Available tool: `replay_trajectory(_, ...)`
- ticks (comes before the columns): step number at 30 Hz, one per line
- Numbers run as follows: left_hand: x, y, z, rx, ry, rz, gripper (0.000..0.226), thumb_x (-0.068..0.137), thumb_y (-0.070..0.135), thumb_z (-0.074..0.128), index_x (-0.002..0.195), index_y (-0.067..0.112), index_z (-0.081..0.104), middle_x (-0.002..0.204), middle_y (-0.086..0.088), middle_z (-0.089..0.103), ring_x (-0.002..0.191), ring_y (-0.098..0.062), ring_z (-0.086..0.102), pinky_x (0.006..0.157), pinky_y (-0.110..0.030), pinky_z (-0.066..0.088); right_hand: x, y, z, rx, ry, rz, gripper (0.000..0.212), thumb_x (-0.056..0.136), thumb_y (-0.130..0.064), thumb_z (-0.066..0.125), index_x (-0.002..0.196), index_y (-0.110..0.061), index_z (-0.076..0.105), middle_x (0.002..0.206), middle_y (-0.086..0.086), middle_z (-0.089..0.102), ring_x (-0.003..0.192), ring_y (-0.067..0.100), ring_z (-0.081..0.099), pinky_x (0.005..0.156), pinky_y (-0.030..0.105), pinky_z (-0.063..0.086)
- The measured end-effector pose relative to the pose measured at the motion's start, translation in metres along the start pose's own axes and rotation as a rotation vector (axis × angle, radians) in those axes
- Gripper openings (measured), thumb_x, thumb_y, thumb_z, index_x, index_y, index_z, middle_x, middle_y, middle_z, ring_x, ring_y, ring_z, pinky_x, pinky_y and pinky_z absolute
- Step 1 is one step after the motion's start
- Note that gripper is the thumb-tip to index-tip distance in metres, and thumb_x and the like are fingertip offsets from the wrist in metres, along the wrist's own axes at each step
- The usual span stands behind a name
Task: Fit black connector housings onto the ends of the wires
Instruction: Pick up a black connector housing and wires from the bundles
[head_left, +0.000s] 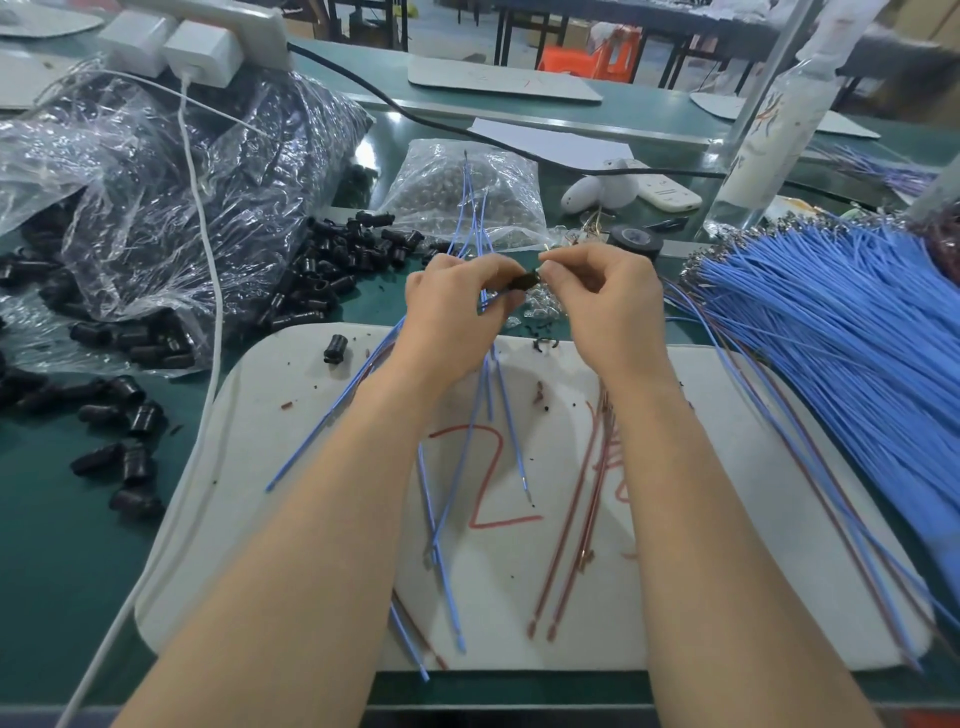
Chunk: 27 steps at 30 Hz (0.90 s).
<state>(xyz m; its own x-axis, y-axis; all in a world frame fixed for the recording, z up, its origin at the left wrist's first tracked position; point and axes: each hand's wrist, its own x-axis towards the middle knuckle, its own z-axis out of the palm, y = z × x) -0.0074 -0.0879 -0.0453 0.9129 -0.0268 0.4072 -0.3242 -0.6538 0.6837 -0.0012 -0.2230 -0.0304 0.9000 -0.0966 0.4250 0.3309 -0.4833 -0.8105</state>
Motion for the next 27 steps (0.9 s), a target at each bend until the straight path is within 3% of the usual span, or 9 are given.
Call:
replay_trajectory(4,0.0,0.001,-0.002,-0.045,-0.048,-0.019,0.018,0.09,0.024,0.062,0.106,0.023,0.068,0.094,0.01,0.068,0.106,-0.015,0.05,0.102,-0.039,0.034,0.002,0.005,-0.002,0.127,-0.032,0.093,0.011,0.086,-0.009,0.067,0.083,-0.02,0.07,0.073,-0.007,0.066,0.069,0.005,0.061,0.077,0.025,0.053)
replay_trajectory(9,0.0,0.005,-0.002,-0.038,-0.049,0.01,0.02,0.09,0.016,0.06,0.108,0.017,0.068,0.095,0.002,0.069,0.103,-0.022,0.054,0.093,-0.033,0.041,0.002,0.009,-0.002,0.236,-0.083,0.156,0.017,0.086,-0.007,0.067,0.078,-0.022,0.069,0.07,-0.006,0.067,0.065,0.003,0.06,0.072,0.021,0.051)
replay_trajectory(18,-0.002,0.009,-0.002,-0.065,-0.025,0.01,0.017,0.089,0.012,0.059,0.103,0.013,0.069,0.084,0.005,0.064,0.096,-0.021,0.057,0.086,-0.024,0.041,-0.002,0.005,0.007,0.433,-0.089,0.26,0.016,0.089,-0.007,0.064,0.08,-0.02,0.069,0.073,-0.003,0.068,0.07,0.007,0.061,0.073,0.019,0.053)
replay_trajectory(24,-0.001,0.009,0.001,-0.085,-0.022,-0.042,0.018,0.09,0.016,0.059,0.105,0.016,0.069,0.094,0.001,0.071,0.099,-0.018,0.061,0.096,-0.035,0.042,0.0,0.007,0.009,0.536,-0.026,0.357,0.014,0.095,-0.01,0.056,0.087,-0.008,0.068,0.068,0.001,0.064,0.062,0.007,0.06,0.068,0.019,0.054)
replay_trajectory(27,-0.001,0.009,0.001,-0.081,-0.028,-0.05,0.017,0.09,0.019,0.06,0.104,0.017,0.069,0.094,0.003,0.07,0.1,-0.017,0.06,0.098,-0.041,0.04,-0.002,0.007,0.008,0.396,-0.087,0.309,0.013,0.092,-0.014,0.061,0.082,-0.012,0.068,0.071,0.003,0.065,0.067,0.012,0.059,0.075,0.028,0.053)
